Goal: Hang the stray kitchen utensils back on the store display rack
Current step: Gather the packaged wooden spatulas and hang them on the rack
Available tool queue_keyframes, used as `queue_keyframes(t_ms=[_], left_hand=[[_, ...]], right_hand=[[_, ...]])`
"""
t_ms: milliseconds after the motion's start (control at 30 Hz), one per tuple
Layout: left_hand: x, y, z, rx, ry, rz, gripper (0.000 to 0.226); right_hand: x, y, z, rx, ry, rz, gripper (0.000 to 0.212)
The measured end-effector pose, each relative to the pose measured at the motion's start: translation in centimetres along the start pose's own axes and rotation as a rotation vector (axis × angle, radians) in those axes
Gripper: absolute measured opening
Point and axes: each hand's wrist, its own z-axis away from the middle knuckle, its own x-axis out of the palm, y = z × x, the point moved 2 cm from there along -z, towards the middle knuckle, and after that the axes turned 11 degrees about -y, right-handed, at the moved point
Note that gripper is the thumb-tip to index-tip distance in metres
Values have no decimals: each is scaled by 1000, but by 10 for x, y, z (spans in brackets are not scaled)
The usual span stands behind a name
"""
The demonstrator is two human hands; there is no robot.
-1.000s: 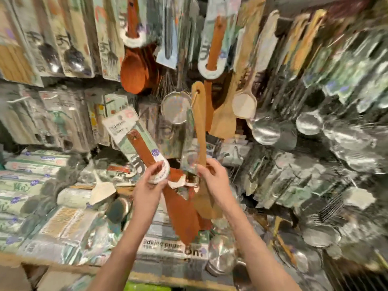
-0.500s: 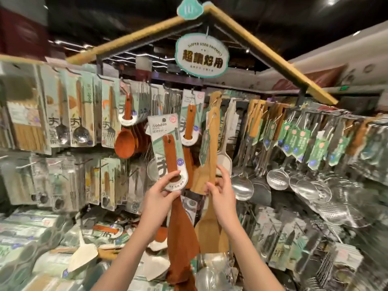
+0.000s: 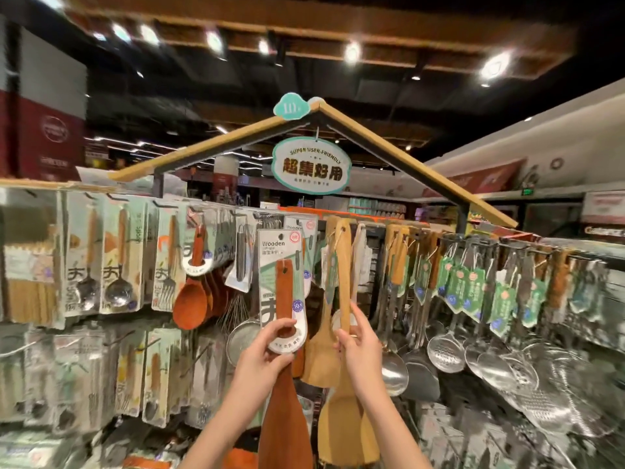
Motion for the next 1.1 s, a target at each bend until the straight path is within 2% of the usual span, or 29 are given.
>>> queue_keyframes(t_ms=[233, 400, 633, 700, 800, 867, 933, 1033, 1100], left_hand=[[-7, 2, -17, 49, -25, -31, 58], [-8, 9, -32, 57, -16, 60, 38], [-2, 15, -51, 32, -78, 179, 32], [-2, 12, -56, 16, -90, 185, 31], [-1, 7, -62, -7, -88, 208, 31], [-2, 4, -67, -11, -90, 208, 31], [-2, 0, -73, -7, -91, 194, 31], [-3, -7, -82, -23, -93, 177, 35], [-5, -11, -87, -33, -102, 161, 34]], right_hand=[[6, 3, -27, 59, 17, -27, 55], [9, 11, -53, 102, 38, -12, 57], [5, 11, -81, 149, -70, 321, 60], [4, 2, -82, 104, -26, 357, 55], [7, -25, -79, -79, 66, 279, 43], [16, -47, -77, -216, -11, 227, 43], [30, -60, -79, -278, -148, 317, 49], [46, -61, -87, -276, -240, 557, 53], [50, -56, -95, -237, -246, 581, 50]])
